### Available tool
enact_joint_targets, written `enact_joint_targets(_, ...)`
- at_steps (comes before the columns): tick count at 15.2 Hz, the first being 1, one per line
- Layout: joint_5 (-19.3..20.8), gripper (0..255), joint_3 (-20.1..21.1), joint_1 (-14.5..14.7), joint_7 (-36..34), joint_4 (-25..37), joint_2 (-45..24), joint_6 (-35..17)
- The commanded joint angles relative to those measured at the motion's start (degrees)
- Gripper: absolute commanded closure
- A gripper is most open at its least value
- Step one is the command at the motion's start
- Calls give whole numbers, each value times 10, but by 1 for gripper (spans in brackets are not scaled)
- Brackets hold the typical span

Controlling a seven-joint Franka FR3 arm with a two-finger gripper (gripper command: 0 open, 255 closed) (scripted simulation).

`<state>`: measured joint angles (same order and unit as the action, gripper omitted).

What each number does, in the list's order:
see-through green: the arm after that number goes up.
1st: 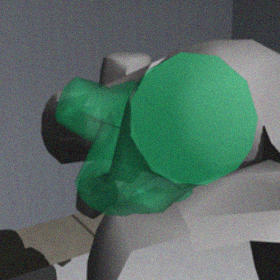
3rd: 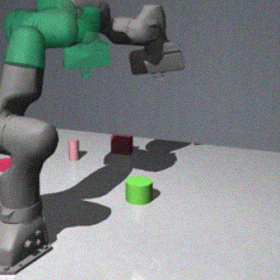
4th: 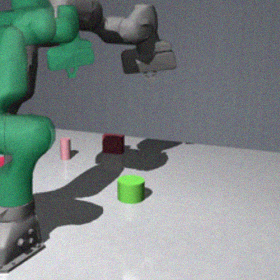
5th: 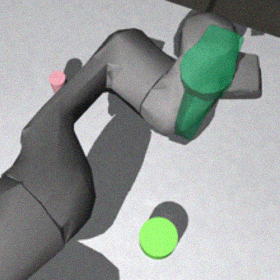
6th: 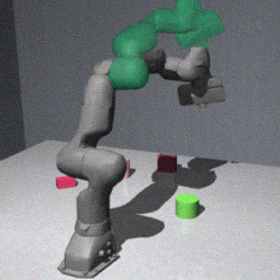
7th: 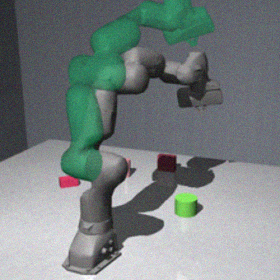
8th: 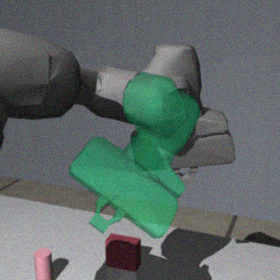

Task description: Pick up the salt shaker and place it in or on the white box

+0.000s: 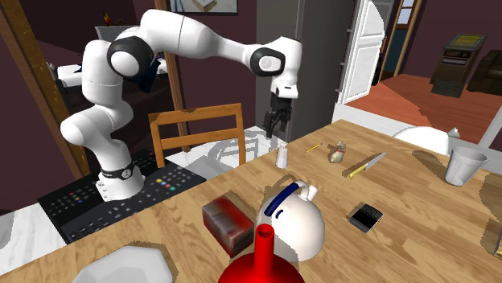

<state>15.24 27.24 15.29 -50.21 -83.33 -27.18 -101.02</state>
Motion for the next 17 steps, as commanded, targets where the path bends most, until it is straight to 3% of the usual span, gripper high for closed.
enact_joint_targets(1, 15, 0, -5, 24, -12, 61, -54, 17)
enact_joint_targets(3, 25, 0, -11, 45, -19, 115, -97, 35)
enact_joint_targets(11, 28, 0, -13, 35, -25, 57, -98, -22)
enact_joint_targets(17, 28, 0, -13, 35, -25, 57, -98, -22)
